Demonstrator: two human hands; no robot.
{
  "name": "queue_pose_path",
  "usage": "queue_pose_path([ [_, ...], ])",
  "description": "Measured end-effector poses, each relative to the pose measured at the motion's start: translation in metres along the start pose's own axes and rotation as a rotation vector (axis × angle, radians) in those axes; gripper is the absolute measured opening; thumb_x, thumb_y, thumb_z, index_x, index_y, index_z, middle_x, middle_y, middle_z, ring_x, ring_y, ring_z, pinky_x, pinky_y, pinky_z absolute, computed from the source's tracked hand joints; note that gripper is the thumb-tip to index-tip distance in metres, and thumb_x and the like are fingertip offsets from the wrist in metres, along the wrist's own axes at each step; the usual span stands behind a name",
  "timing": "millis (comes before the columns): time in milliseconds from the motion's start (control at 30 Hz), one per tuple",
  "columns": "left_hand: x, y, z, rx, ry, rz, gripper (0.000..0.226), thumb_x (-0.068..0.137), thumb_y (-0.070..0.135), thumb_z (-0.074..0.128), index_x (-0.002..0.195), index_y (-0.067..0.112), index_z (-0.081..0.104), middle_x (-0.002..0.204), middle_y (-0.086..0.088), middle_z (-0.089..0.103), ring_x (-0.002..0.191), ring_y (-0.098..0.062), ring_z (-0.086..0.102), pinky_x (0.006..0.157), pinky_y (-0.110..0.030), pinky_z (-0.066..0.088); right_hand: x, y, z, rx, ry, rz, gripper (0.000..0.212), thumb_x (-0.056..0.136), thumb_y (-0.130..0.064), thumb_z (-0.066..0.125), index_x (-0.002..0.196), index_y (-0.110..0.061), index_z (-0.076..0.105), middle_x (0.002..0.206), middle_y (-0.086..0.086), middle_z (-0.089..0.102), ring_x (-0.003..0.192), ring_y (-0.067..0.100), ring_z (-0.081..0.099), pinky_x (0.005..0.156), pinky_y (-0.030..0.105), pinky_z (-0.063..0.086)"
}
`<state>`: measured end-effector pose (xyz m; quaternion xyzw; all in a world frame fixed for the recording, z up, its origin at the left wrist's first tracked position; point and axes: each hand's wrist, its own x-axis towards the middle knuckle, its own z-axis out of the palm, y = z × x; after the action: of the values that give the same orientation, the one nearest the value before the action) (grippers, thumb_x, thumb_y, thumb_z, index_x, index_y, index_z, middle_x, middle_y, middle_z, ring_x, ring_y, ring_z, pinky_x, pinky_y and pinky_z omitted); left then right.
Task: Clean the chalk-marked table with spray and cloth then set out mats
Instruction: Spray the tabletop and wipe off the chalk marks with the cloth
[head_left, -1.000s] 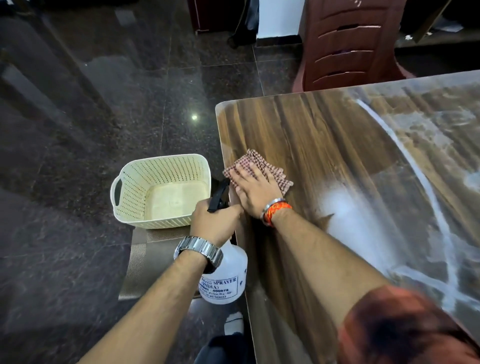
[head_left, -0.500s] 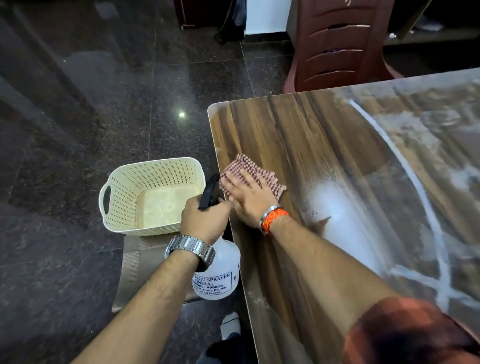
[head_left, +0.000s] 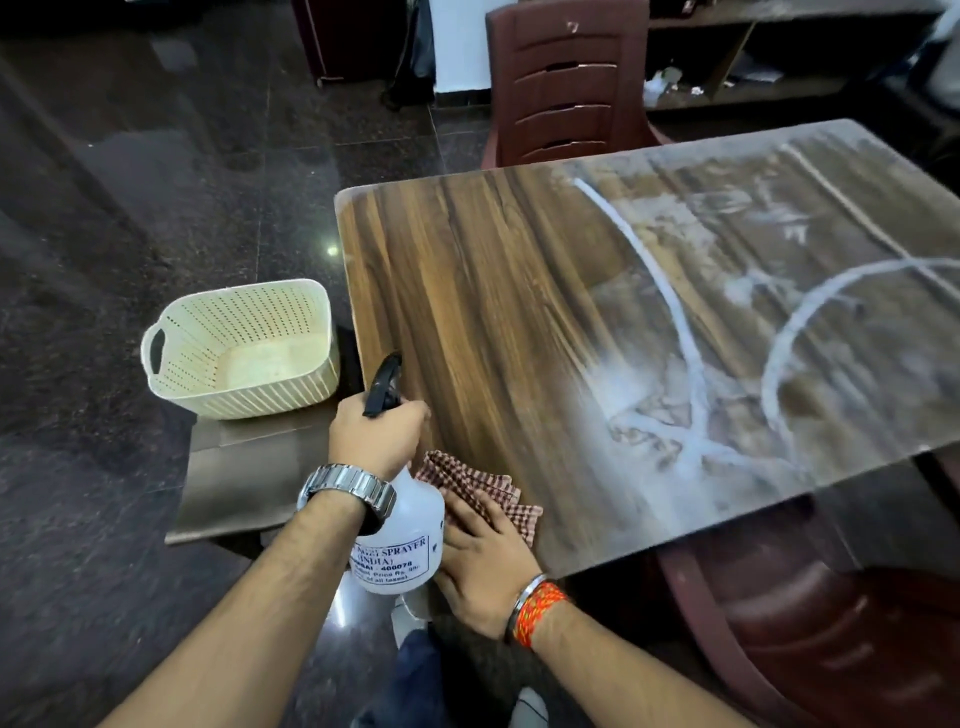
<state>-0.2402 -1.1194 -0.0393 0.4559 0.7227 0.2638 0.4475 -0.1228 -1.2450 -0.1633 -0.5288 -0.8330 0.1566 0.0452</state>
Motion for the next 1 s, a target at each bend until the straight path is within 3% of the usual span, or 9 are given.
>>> queue_pose_path([
  [200,-0.06,-0.018,0.027,-0.015,-0.008,-0.013,0.013,0.068,0.023,0.076,0.067,0.011,0.07,0.059,-0.006,0.068,0.06,-0.029,0.063,0.072,-0.043,0.057,-0.065,0.031,-0.008,-0.008,0.018,0.161,0.052,0.093,-0.044,0.034,0.145,-0.039,0.032,0.152,-0.017,0.031,0.141,0.017,0.029,0.113,0.044,0.011],
  [300,-0.078,-0.018,0.034,-0.003,-0.023,0.001,0.016,0.072,0.022,0.076,0.073,0.007,0.07,0.055,-0.006,0.062,0.059,-0.029,0.06,0.072,-0.041,0.057,-0.084,0.084,-0.023,-0.026,0.033,0.379,0.055,0.094,-0.045,0.027,0.149,-0.04,0.022,0.156,-0.018,0.017,0.145,0.014,0.017,0.116,0.043,0.009],
  [400,-0.09,-0.017,0.04,0.002,-0.025,0.029,0.017,0.072,0.022,0.077,0.063,0.013,0.065,0.055,-0.002,0.062,0.059,-0.029,0.061,0.071,-0.041,0.056,-0.105,0.144,-0.04,-0.049,0.061,0.675,0.057,0.095,-0.048,0.014,0.15,-0.04,0.009,0.157,-0.019,0.003,0.147,0.014,0.006,0.117,0.041,0.002],
  [500,-0.092,-0.017,0.046,0.006,-0.023,0.031,0.02,0.069,0.026,0.077,0.06,0.015,0.062,0.055,-0.003,0.063,0.058,-0.03,0.062,0.071,-0.041,0.057,-0.107,0.163,-0.048,0.007,0.058,0.879,0.055,0.097,-0.045,0.017,0.151,-0.04,0.004,0.158,-0.018,-0.002,0.147,0.015,0.001,0.118,0.045,0.003],
  [567,-0.09,-0.015,0.053,0.0,-0.043,0.021,0.022,0.064,0.031,0.076,0.058,0.016,0.062,0.051,-0.002,0.061,0.056,-0.029,0.061,0.069,-0.041,0.057,-0.093,0.144,-0.043,-0.03,0.058,0.82,0.059,0.093,-0.046,0.014,0.151,-0.036,0.009,0.158,-0.016,0.005,0.147,0.022,0.009,0.116,0.049,0.007],
  [667,-0.086,-0.004,0.068,0.008,-0.121,0.027,0.024,0.07,0.03,0.076,0.059,0.014,0.062,0.048,-0.003,0.057,0.052,-0.025,0.055,0.063,-0.037,0.052,-0.071,0.094,-0.028,-0.018,0.031,0.494,0.057,0.091,-0.045,0.027,0.147,-0.035,0.031,0.154,-0.011,0.03,0.142,0.028,0.028,0.114,0.049,0.016],
  [800,-0.072,0.018,0.086,0.025,-0.177,0.073,0.026,0.075,0.028,0.076,0.063,0.008,0.063,0.05,-0.002,0.057,0.054,-0.023,0.054,0.059,-0.029,0.043,-0.062,0.095,-0.032,-0.019,-0.044,0.183,0.05,0.097,-0.043,0.031,0.147,-0.042,0.024,0.155,-0.017,0.025,0.145,0.015,0.014,0.113,0.043,0.001],
  [867,-0.062,0.03,0.096,0.031,-0.206,0.08,0.027,0.077,0.027,0.076,0.062,0.011,0.06,0.051,-0.003,0.055,0.053,-0.023,0.053,0.057,-0.028,0.041,-0.064,0.137,-0.042,-0.019,0.003,0.258,0.051,0.097,-0.043,0.03,0.147,-0.043,0.023,0.155,-0.018,0.02,0.146,0.013,0.011,0.115,0.04,-0.003],
  [1000,-0.045,0.055,0.121,0.073,-0.288,0.12,0.035,0.075,0.023,0.077,0.054,0.015,0.049,0.047,0.0,0.047,0.048,-0.021,0.046,0.052,-0.026,0.038,-0.076,0.229,-0.074,-0.007,0.059,0.753,0.051,0.098,-0.044,0.018,0.149,-0.044,0.011,0.154,-0.025,-0.002,0.147,0.012,0.002,0.116,0.04,-0.003],
])
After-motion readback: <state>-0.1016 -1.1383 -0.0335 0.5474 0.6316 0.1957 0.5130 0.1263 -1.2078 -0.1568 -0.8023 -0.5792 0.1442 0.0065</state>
